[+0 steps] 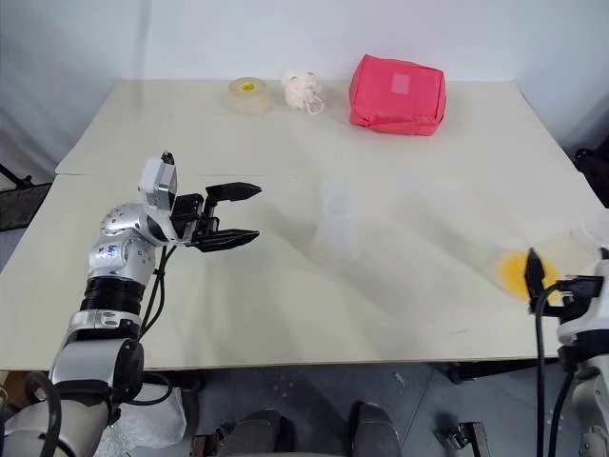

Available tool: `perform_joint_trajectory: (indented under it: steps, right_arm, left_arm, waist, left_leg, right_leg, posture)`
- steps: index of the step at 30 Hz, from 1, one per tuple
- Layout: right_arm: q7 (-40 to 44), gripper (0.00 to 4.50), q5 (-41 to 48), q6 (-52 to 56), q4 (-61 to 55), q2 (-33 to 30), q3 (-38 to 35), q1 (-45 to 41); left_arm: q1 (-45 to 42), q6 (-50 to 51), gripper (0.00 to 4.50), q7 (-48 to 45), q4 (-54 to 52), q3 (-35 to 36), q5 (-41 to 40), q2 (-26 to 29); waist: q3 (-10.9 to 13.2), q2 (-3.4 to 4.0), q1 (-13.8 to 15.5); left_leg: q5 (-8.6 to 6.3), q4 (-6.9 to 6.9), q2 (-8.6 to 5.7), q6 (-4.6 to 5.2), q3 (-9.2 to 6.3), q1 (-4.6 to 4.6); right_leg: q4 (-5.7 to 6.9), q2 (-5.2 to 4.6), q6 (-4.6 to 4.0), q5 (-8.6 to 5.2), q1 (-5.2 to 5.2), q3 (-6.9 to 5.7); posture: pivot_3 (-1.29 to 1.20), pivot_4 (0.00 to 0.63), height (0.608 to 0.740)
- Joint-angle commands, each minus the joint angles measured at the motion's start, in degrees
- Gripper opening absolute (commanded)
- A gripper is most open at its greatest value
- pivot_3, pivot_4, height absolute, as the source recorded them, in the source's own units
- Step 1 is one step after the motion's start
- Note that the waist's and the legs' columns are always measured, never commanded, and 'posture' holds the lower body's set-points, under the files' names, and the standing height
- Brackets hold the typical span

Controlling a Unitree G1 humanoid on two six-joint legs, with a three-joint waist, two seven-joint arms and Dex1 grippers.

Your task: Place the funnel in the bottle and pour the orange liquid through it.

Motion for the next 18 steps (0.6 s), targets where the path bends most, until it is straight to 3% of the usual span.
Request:
perform_joint_trajectory:
  steps: [1, 18]
  right_arm:
    - [-1.5, 4.5, -0.9, 0.0, 1.3, -0.6, -2.6, -1.6]
    - [-3.0, 4.5, -5.5, 0.5, 6.7, -1.3, -2.3, -6.6]
  left_arm:
    - [2.0, 0.9, 4.48, -3.1, -4.9, 0.0, -2.4, 0.6]
    - [8.2, 5.0, 4.48, 0.7, -15.1, -0.5, -4.4, -0.1]
  waist:
    - [0.0, 0.0, 0.0]
    - [0.0, 0.02, 0.0]
  left_leg:
    - [0.0, 0.0, 0.0, 0.0, -0.01, 0.01]
    - [0.0, -0.02, -0.01, 0.0, -0.03, 0.04]
  right_leg:
    - [0.0, 0.0, 0.0, 0.0, 0.0, 0.03]
    - [0.0, 0.0, 0.0, 0.0, 0.0, 0.13]
  posture:
    - [0.0, 0.15, 0.74]
    - [0.0, 0.15, 0.74]
